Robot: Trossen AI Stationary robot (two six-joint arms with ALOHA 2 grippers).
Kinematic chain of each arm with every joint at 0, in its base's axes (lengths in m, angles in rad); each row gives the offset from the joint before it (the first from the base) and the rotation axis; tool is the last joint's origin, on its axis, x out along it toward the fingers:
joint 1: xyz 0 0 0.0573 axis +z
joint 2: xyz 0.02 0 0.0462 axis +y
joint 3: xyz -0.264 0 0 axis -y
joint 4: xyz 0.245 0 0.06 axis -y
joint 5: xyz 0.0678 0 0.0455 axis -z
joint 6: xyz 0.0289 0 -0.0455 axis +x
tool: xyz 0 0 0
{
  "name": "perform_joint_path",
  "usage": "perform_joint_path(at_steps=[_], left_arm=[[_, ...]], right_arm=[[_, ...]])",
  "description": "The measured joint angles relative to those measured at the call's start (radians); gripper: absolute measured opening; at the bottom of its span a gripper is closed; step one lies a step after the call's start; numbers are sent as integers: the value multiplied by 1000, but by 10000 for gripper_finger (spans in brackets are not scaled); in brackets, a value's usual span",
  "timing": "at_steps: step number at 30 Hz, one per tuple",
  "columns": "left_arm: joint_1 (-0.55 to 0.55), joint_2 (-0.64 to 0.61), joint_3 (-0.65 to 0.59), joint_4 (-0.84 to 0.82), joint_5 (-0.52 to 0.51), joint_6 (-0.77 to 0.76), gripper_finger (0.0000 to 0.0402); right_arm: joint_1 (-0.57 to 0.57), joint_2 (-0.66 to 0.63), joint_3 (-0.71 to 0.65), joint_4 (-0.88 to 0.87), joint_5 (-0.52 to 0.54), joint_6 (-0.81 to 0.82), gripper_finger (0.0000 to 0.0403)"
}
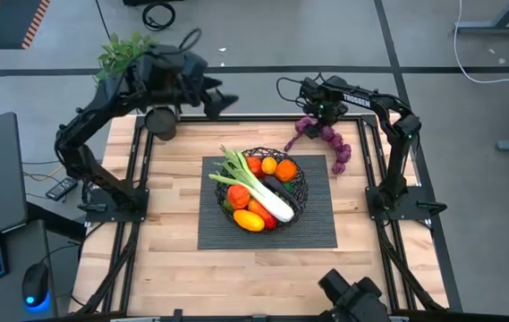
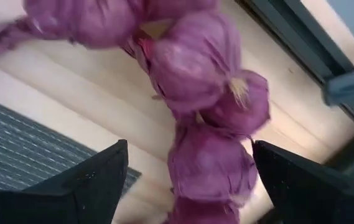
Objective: Build produce basket
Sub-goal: Put the purple garlic into the black basket
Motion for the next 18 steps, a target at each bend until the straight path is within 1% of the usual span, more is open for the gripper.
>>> perform_joint_path(at_steps=[4, 8, 13, 18], left_arm=[[56, -14, -1, -1, 35, 2, 394], [91, -21, -1, -8, 81, 3, 394], [99, -33, -1, -16, 87, 44, 394], [98, -43, -1, -30, 89, 67, 394]], right_arm=[[-1, 5, 0, 38, 3, 3, 371], [-5, 11, 0, 45, 66, 7, 396], [-20, 15, -16, 54, 76, 39, 395], [-27, 16, -81, 66, 73, 58, 398]])
